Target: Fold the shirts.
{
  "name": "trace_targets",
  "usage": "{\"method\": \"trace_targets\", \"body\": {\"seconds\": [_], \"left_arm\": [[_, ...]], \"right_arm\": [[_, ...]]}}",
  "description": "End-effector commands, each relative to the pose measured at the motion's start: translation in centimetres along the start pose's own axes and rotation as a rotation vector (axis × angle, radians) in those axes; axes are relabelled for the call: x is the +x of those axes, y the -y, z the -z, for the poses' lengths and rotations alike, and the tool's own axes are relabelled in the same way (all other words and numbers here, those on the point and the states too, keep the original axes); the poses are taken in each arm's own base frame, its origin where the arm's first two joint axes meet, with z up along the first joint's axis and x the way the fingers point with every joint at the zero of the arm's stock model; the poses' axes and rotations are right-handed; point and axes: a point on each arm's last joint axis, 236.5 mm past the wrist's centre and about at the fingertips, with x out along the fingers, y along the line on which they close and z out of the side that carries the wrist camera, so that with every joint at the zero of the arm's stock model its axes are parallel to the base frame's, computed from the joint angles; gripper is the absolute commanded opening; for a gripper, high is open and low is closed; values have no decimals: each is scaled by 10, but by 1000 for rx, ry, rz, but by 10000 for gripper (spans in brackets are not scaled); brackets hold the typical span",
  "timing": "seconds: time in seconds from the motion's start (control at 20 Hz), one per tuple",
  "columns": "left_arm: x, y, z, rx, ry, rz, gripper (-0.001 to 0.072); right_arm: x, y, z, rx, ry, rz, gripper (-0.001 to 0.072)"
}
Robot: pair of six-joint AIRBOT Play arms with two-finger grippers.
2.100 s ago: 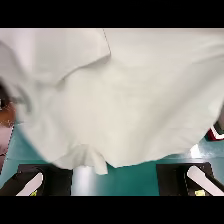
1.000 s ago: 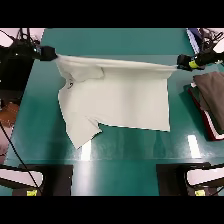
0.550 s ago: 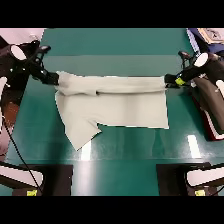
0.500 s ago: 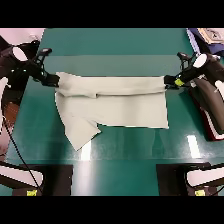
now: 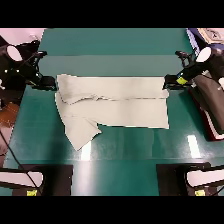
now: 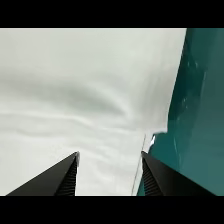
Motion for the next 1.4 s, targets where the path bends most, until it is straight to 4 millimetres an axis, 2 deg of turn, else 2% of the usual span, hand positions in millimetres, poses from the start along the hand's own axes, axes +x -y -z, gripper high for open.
{"method": "trace_targets", "body": {"seconds": [0.0, 0.1, 0.3, 0.4, 0.5, 0.65, 0.85, 0.9, 0.95, 1.0, 1.05, 1.15, 1.35], "left_arm": [[-21, 10, 27, -29, 30, 3, 540], [-12, 23, 64, -68, 30, 37, 540], [28, 54, 142, -166, 2, 143, 540], [49, 68, 168, -221, -23, 201, 541], [66, 74, 184, -269, -50, 232, 540], [76, 77, 184, -296, -22, 249, 540], [79, 78, 178, -294, 7, 245, 539], [80, 78, 178, -302, 6, 244, 450], [79, 77, 178, -297, 6, 243, 214], [79, 79, 177, -291, 8, 248, 83], [79, 80, 177, -287, 11, 254, 23], [76, 82, 177, -283, 1, 263, 22], [60, 88, 172, -245, 14, 276, 22]], "right_arm": [[-35, -4, 7, -34, 23, -1, 452], [-56, -6, 6, -43, 73, -1, 453], [-85, -13, 8, -63, 140, 0, 452], [-93, -14, 10, -67, 154, 0, 452], [-97, -15, 11, -70, 164, -1, 452], [-100, -16, 16, -71, 153, -1, 452], [-99, -16, 25, -71, 112, -1, 452], [-99, -15, 27, -71, 105, -1, 450], [-97, -15, 31, -71, 90, -1, 450], [-94, -14, 37, -69, 68, -1, 450], [-89, -13, 44, -64, 51, -2, 450], [-70, -8, 70, -58, -10, -1, 449], [-18, 15, 138, 12, -146, -3, 449]]}}
